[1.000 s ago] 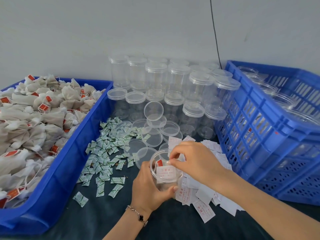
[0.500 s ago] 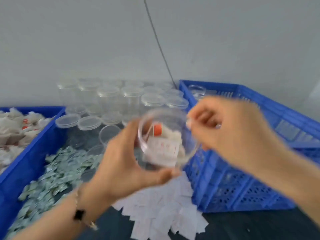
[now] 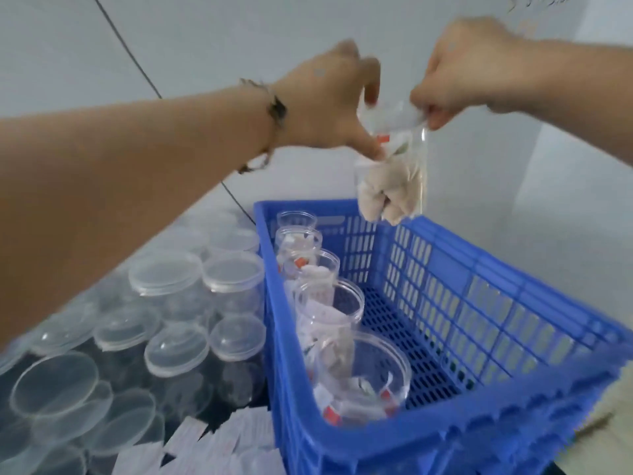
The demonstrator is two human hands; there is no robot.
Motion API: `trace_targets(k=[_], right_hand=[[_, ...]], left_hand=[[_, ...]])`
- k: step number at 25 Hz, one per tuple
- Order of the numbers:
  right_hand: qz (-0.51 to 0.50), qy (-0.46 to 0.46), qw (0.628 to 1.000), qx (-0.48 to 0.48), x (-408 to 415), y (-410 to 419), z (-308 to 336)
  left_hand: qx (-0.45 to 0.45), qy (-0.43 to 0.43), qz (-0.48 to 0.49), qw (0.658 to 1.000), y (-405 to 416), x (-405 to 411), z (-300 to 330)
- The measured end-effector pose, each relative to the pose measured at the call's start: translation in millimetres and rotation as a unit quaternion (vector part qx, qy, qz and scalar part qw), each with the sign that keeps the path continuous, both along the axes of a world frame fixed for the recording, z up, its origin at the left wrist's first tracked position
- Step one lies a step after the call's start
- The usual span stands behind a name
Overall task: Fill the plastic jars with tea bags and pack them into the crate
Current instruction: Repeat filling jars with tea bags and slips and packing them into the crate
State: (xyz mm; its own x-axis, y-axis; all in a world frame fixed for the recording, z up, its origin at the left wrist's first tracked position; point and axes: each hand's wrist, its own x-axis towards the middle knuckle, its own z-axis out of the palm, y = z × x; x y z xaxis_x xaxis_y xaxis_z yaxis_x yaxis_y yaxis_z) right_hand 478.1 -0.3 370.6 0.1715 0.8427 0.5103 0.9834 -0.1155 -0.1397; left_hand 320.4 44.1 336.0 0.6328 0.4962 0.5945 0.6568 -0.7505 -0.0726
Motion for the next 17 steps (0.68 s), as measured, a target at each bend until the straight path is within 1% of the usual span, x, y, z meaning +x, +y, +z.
trace_targets(k=[1, 2, 4, 7, 9, 11, 13, 14, 15, 17], right_hand=[[-0.018, -0.034, 0.999, -0.025, 4.0, 23.4, -9.9], [-0.032, -0.044, 0.996, -0.065, 6.6, 48.0, -23.3], [-0.043, -0.043, 0.987, -0.145, 11.2, 95.3, -55.5], [-0.027, -0.062, 0.971, -0.23, 18.4, 159.0, -120.2], [-0.027, -0.005, 0.96, -0.278, 29.6, 190.4, -156.4], [-0.014, 0.095, 0.938, -0.333, 36.5, 207.2, -182.3], [0.003, 0.152, 0.917, -0.37, 40.8, 220.4, -202.7], [0.01, 0.154, 0.905, -0.396, 42.0, 224.3, -213.8], [0.024, 0.151, 0.896, -0.417, 41.8, 226.8, -223.8], [0.065, 0.145, 0.884, -0.441, 36.5, 226.4, -244.2]], left_hand=[[0.022, 0.058, 0.004, 0.998, 18.4, 12.0, -9.3], [0.023, 0.113, 0.017, 0.993, 37.3, 22.9, -19.9], [-0.03, 0.197, 0.057, 0.978, 71.4, 41.6, -46.6], [-0.101, 0.297, 0.107, 0.944, 112.3, 64.1, -88.2], [-0.134, 0.355, 0.129, 0.916, 136.0, 80.0, -109.3], [-0.178, 0.391, 0.158, 0.889, 148.2, 92.3, -118.9], [-0.179, 0.454, 0.152, 0.859, 150.5, 101.3, -121.7], [-0.171, 0.478, 0.132, 0.851, 149.3, 104.5, -123.3], [-0.144, 0.505, 0.114, 0.844, 146.9, 108.8, -123.8], [-0.12, 0.519, 0.095, 0.841, 146.0, 116.1, -130.8]])
